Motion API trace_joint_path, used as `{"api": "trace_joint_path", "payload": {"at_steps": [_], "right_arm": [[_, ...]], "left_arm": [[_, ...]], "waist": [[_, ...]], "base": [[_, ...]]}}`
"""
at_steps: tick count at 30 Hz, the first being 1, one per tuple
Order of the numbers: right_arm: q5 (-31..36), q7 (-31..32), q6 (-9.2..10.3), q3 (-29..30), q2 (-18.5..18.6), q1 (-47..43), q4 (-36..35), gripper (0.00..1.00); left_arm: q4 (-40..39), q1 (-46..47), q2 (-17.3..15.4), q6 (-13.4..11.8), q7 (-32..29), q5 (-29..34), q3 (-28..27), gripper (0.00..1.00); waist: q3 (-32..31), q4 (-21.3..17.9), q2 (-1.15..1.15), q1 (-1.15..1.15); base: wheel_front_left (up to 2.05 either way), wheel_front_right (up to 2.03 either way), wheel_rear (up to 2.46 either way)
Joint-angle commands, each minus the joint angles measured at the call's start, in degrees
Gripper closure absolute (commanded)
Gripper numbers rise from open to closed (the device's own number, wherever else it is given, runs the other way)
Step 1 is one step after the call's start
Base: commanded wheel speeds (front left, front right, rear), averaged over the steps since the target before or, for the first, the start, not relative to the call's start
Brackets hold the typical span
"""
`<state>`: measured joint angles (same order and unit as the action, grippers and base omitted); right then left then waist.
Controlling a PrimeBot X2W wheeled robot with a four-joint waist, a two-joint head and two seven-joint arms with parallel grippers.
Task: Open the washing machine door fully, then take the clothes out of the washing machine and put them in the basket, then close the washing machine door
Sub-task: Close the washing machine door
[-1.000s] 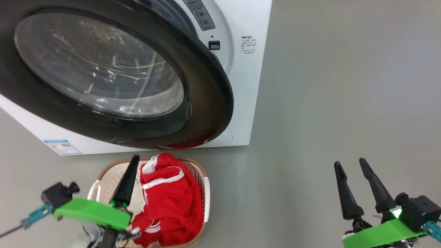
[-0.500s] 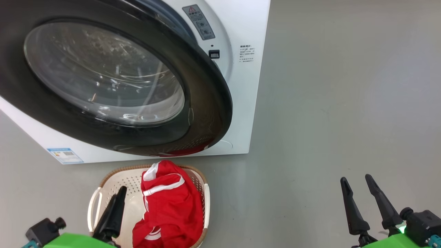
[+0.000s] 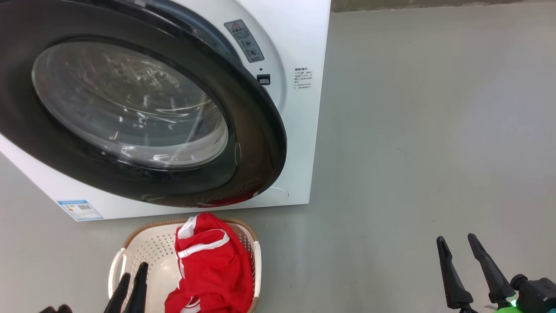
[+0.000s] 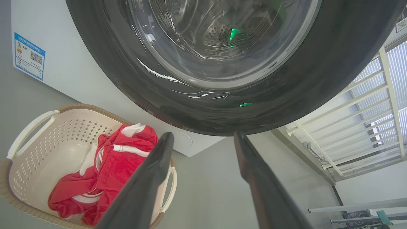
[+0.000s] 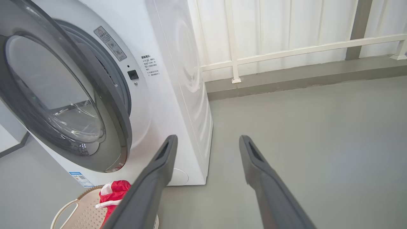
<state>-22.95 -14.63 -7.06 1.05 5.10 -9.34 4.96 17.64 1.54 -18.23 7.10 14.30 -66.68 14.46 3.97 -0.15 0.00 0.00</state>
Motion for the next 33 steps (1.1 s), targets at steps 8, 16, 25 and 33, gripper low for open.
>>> {"api": "trace_joint_path", "payload": {"at_steps": [8, 16, 25, 33], "right_arm": [[0.5, -0.4, -0.43, -0.4, 1.4, -0.7, -1.8, 0.00], [0.3, -0.4, -0.43, 0.4, 1.1, -0.9, -1.9, 0.00], [0.3, -0.4, -0.43, 0.4, 0.9, -0.6, -2.1, 0.00], [0.4, -0.4, -0.43, 0.5, 0.7, -0.3, -2.3, 0.00]], "left_arm": [[-2.2, -2.6, 0.8, 0.4, 0.7, 11.9, -7.1, 0.00], [-1.8, -4.0, 3.4, 0.4, 0.7, 30.8, -12.1, 0.00], [-5.7, -5.3, 9.2, 0.4, 0.7, 49.7, -21.3, 0.00], [-9.5, -6.5, 12.1, 0.4, 0.7, 57.7, -23.3, 0.00]], "waist": [[-0.4, -0.3, 0.00, 0.00], [-0.3, 0.1, 0.00, 0.00], [-0.1, 0.2, 0.00, 0.00], [0.1, 0.3, 0.00, 0.00]], "base": [[0.00, 0.00, 0.00], [0.00, 0.00, 0.00], [0.00, 0.00, 0.00], [0.00, 0.00, 0.00]]}}
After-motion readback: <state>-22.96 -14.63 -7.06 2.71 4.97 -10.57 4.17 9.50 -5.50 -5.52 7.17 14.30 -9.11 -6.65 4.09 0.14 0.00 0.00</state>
